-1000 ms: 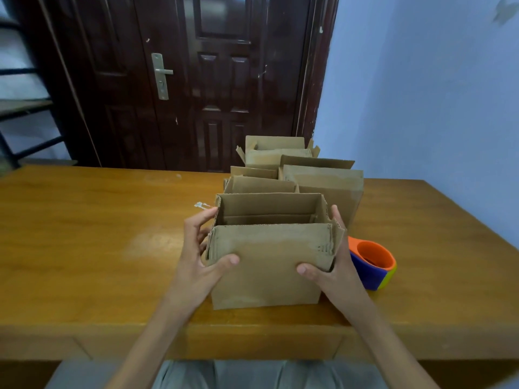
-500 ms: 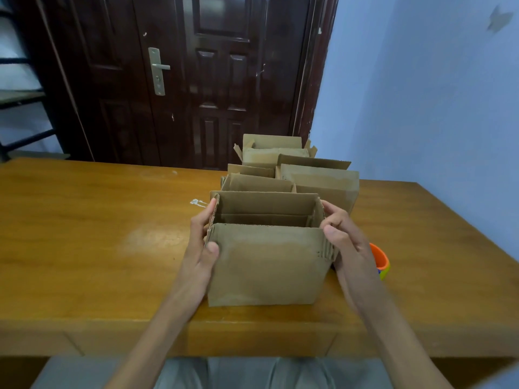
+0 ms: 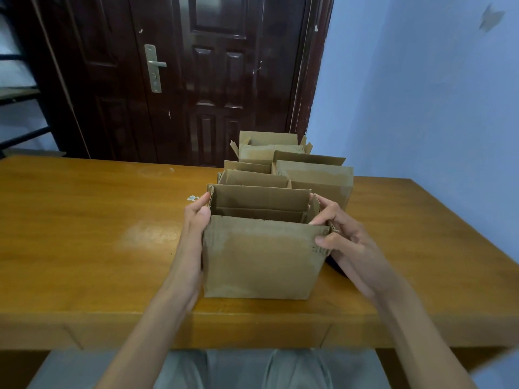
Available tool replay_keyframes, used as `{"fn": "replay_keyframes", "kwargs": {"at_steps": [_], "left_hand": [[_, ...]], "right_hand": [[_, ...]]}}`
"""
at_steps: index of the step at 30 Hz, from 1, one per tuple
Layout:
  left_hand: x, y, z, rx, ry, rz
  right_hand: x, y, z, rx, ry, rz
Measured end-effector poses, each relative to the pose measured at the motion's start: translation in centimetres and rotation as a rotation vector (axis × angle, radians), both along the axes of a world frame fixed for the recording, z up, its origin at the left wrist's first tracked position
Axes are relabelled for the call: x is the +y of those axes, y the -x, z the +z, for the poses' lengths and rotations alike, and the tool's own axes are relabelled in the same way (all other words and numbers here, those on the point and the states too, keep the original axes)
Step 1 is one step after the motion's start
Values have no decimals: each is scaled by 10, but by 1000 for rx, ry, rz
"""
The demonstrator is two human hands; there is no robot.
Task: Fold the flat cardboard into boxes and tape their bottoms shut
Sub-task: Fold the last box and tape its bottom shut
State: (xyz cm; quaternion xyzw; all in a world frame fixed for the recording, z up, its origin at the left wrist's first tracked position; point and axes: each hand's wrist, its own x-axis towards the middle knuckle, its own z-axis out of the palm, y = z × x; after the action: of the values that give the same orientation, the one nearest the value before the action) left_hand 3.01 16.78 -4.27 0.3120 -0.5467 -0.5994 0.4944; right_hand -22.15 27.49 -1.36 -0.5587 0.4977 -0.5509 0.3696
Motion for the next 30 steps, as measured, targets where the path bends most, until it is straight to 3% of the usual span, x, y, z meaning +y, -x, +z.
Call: {"fn": "replay_keyframes", "kwargs": {"at_steps": [4, 10, 16, 19, 30], "left_hand": [[1, -4, 9, 16, -107, -56], [3, -7, 8, -11, -117, -59], [2, -7, 8, -84, -135, -60], [-3, -9, 10, -125, -157, -106], [-21, -28, 5, -147, -163, -375]], "right_hand": [[1, 2, 3, 16, 15, 31], [2, -5, 7, 52, 28, 36], [-5, -16, 26, 24, -127, -166], [-2, -10, 17, 87, -77, -190], [-22, 12, 37, 199, -256, -94]]}}
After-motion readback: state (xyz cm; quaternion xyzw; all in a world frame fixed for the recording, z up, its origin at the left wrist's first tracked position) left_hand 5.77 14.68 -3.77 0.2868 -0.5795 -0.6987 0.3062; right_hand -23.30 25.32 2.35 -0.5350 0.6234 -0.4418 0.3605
